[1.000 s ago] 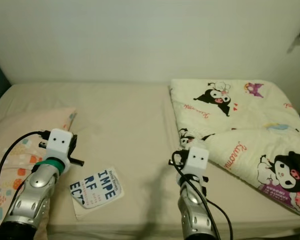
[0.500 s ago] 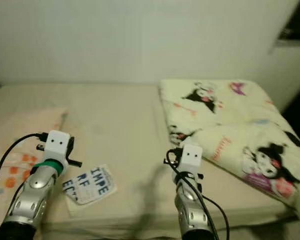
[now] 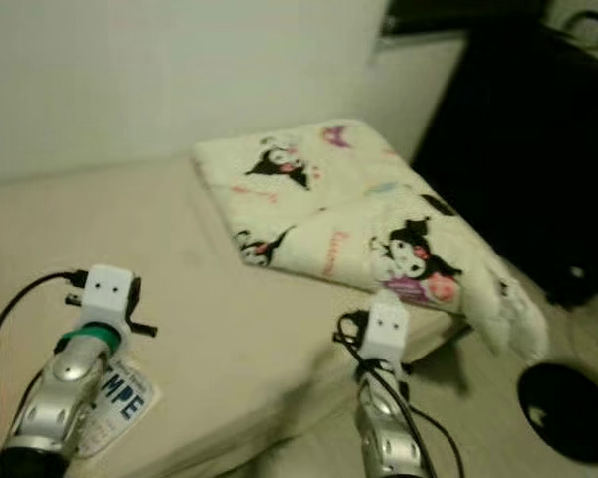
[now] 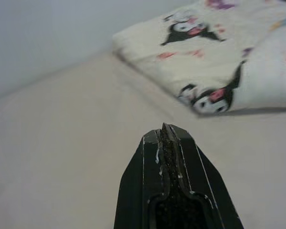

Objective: Clean up the room

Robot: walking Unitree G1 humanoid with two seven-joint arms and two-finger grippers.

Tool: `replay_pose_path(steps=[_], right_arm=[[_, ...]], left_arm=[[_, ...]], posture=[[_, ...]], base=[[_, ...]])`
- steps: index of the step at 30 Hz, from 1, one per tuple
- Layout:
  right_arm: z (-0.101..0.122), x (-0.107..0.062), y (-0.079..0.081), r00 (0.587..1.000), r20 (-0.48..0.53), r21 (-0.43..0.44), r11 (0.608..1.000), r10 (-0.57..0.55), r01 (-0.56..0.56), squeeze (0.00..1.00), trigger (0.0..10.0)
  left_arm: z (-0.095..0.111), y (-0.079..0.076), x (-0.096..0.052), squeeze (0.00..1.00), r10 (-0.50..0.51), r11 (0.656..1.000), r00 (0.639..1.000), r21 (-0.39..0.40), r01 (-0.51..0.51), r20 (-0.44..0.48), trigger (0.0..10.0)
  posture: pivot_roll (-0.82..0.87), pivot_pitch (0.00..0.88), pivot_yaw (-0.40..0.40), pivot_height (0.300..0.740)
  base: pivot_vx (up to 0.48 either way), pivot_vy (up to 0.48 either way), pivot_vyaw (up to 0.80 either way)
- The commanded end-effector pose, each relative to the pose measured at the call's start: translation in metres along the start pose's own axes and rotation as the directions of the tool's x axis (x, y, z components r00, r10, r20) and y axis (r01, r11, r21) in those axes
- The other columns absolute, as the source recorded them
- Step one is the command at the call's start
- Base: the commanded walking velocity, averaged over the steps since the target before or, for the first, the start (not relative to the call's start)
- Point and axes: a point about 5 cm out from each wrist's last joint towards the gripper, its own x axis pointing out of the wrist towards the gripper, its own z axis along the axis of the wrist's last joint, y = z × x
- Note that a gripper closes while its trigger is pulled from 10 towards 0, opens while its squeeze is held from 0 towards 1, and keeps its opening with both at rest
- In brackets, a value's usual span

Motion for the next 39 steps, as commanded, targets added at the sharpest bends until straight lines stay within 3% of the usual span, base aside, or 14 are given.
replay_pose_path(steps=[1, 6, 9, 11, 12, 24, 29, 31, 32, 34, 39], right_arm=[[-0.002, -0.001, 0.000, 1.000, -0.012, 0.007, 1.000, -0.013, 0.013, 0.00, 10.0], [-0.003, -0.001, -0.003, 0.999, -0.009, -0.003, 0.999, -0.037, 0.037, 0.00, 10.0], [-0.007, -0.002, -0.013, 0.995, -0.012, 0.019, 0.995, -0.102, 0.102, 0.00, 10.0], [-0.007, -0.002, -0.013, 0.995, -0.012, 0.019, 0.995, -0.102, 0.102, 0.00, 10.0], [-0.006, -0.002, -0.014, 0.993, 0.000, 0.034, 0.992, -0.120, 0.120, 0.00, 10.0], [0.001, -0.002, -0.020, 0.988, 0.038, 0.026, 0.989, -0.148, 0.147, 0.00, 10.0], [0.004, -0.001, -0.018, 0.989, 0.042, 0.040, 0.990, -0.140, 0.139, 0.00, 10.0], [0.000, -0.004, -0.008, 0.993, 0.027, 0.033, 0.993, -0.114, 0.113, 0.00, 10.0], [0.000, -0.004, -0.008, 0.993, 0.027, 0.033, 0.993, -0.114, 0.113, 0.00, 10.0], [-0.002, -0.007, 0.004, 0.997, 0.017, 0.015, 0.997, -0.078, 0.078, 0.00, 10.0], [-0.003, -0.011, 0.015, 1.000, 0.020, -0.003, 1.000, -0.018, 0.018, 0.00, 10.0]], left_arm=[[-0.005, 0.002, -0.002, 0.00, 0.005, 1.000, 1.000, 0.002, -0.005, -0.021, 10.0], [-0.002, 0.002, 0.001, 0.00, -0.011, 1.000, 1.000, 0.020, 0.012, -0.016, 10.0], [0.017, 0.004, 0.015, 0.00, -0.070, 0.993, 0.998, 0.093, 0.069, 0.011, 10.0], [0.017, 0.004, 0.015, 0.00, -0.070, 0.993, 0.998, 0.093, 0.069, 0.011, 10.0], [0.029, 0.008, 0.023, 0.00, -0.095, 0.987, 0.995, 0.132, 0.092, 0.022, 10.0], [0.072, 0.009, 0.039, 0.00, -0.125, 0.979, 0.988, 0.175, 0.108, 0.087, 10.0], [0.055, 0.006, 0.038, 0.00, -0.129, 0.983, 0.991, 0.140, 0.122, 0.044, 10.0], [0.024, 0.006, 0.030, 0.00, -0.111, 0.990, 0.994, 0.084, 0.111, -0.011, 10.0], [0.024, 0.006, 0.030, 0.00, -0.111, 0.990, 0.994, 0.084, 0.111, -0.011, 10.0], [0.002, 0.006, 0.020, 0.00, -0.093, 0.994, 0.994, 0.057, 0.097, -0.063, 10.0], [-0.012, 0.006, 0.009, 0.00, -0.077, 0.996, 0.993, 0.038, 0.081, -0.090, 10.0]], posture=[[0.10, 0.000, 0.019, 0.740], [0.13, 0.000, 0.061, 0.740], [0.17, 0.000, 0.123, 0.740], [0.17, 0.000, 0.123, 0.740], [0.18, 0.000, 0.174, 0.740], [0.22, 0.000, 0.197, 0.740], [0.17, 0.020, 0.171, 0.740], [0.13, 0.017, 0.150, 0.740], [0.13, 0.017, 0.150, 0.740], [0.11, 0.022, 0.133, 0.740], [0.11, 0.023, 0.078, 0.740]], base=[[0.000, 0.000, -0.80], [0.000, 0.000, -0.80], [0.000, 0.000, -0.80], [0.000, 0.000, -0.80], [0.000, 0.000, -0.80], [0.000, 0.000, -0.80], [0.000, 0.000, -0.80], [0.000, 0.000, -0.80], [0.000, 0.000, -0.80], [0.000, 0.000, -0.80], [0.000, 0.000, -0.80]])
